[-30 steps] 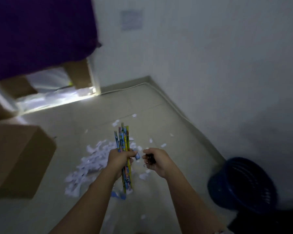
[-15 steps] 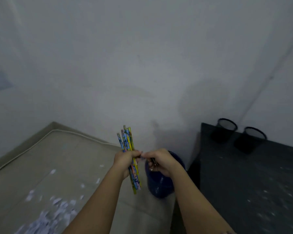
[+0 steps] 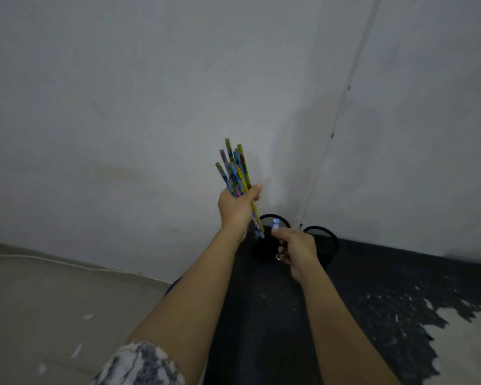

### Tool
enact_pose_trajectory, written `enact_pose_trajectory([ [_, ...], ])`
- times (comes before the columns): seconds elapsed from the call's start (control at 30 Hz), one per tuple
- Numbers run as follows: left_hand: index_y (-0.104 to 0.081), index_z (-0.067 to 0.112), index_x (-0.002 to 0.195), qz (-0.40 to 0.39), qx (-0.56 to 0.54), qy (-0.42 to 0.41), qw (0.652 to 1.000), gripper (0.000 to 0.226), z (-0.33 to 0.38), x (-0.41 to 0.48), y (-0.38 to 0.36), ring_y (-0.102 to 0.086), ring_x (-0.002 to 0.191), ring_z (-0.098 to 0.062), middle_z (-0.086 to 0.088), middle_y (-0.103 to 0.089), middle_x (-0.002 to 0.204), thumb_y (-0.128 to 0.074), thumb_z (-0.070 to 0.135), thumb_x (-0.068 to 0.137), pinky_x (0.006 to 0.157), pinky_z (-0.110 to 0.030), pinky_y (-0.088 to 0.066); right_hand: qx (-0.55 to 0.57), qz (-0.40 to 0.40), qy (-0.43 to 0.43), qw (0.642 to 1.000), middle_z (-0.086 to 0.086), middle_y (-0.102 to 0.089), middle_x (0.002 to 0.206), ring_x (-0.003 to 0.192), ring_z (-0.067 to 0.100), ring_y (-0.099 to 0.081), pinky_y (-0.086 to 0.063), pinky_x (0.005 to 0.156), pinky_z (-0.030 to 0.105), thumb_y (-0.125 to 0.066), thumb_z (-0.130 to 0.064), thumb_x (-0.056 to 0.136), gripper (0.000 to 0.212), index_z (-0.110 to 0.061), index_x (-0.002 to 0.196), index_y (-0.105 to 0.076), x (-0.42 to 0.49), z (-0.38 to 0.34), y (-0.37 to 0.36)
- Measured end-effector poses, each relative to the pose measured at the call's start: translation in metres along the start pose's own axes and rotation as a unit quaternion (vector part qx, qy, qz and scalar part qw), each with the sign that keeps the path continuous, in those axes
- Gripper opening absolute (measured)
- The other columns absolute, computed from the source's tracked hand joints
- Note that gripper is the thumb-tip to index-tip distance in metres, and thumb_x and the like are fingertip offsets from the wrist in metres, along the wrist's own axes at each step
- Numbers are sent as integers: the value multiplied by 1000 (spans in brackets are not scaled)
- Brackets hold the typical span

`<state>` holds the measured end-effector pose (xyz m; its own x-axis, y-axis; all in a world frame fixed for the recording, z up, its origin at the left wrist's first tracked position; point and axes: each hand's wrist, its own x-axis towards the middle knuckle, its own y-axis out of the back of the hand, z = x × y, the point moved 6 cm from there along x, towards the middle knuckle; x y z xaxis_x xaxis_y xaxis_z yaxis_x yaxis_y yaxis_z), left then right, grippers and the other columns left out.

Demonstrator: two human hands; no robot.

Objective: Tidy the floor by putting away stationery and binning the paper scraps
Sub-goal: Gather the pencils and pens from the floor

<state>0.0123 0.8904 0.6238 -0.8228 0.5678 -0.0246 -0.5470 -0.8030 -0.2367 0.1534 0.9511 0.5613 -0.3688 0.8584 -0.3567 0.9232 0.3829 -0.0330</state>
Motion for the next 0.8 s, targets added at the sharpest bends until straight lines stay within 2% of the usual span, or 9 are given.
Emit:
enact_pose_trajectory([
  [0.07,-63,5,87,-13,-2,-14,1000,19,-5,16,-31,-61,68,-12,-2,-64,74,-72,20,80,66,-25,-52,9,16,11,1000,0,-53,64,49,11,-44,-37,42,21,-69,-13,83,7,-15,81,-63,22,-5,14],
  [0.13,-63,8,82,-15,-3,-5,1000,16,-22,28,-49,-59,67,-16,-2,-61,71,-73,21,79,64,-28,-51,17,20,14,1000,0,-54,67,51,12,-45,-38,41,21,-68,-13,84,10,-16,81,-59,38,-4,19],
  [0.2,-64,10,80,-15,1,12,1000,13,-44,36,-59,-59,70,-19,-1,-60,69,-73,20,79,67,-31,-51,15,34,10,999,2,-55,69,54,12,-46,-37,44,24,-67,-12,84,9,-15,82,-59,51,2,22],
  [0.33,-68,9,91,-36,57,47,997,18,-88,44,-65,-63,76,-11,-1,-67,82,-75,17,77,71,-22,-54,-8,59,16,998,10,-63,84,57,13,-47,-37,48,26,-67,-11,84,7,-15,83,-62,68,12,23],
  [0.4,-66,11,89,-27,90,68,993,29,-108,45,-59,-67,83,-21,-7,-70,89,-82,23,67,78,-32,-57,-34,69,18,997,11,-65,89,61,15,-51,-39,50,27,-67,-11,84,9,-18,81,-61,73,15,23],
  [0.5,-62,9,101,-16,107,111,988,41,-130,43,-50,-66,95,-27,-13,-69,103,-82,17,66,86,-38,-55,-96,79,20,992,7,-65,92,74,19,-58,-50,63,32,-67,-12,84,5,-16,88,-65,80,17,23],
  [0.6,-62,5,114,-44,68,118,990,43,-137,40,-53,-66,99,-26,-12,-70,107,-75,6,73,90,-38,-54,-152,84,27,984,1,-58,88,82,17,-57,-53,76,33,-68,-12,84,21,-11,104,-67,85,13,23],
  [0.73,-57,12,122,-31,56,111,992,56,-136,41,-53,-63,107,-24,-8,-67,116,-76,26,71,97,-44,-50,-188,87,22,978,3,-60,80,79,20,-58,-50,68,29,-68,-14,82,8,-9,88,-70,89,4,22],
  [0.8,-55,15,124,-25,49,115,992,61,-135,41,-53,-62,109,-22,-7,-64,120,-74,36,71,98,-43,-49,-127,105,25,986,5,-57,66,64,21,-55,-44,54,26,-64,-15,84,20,-10,65,-62,92,-3,24],
])
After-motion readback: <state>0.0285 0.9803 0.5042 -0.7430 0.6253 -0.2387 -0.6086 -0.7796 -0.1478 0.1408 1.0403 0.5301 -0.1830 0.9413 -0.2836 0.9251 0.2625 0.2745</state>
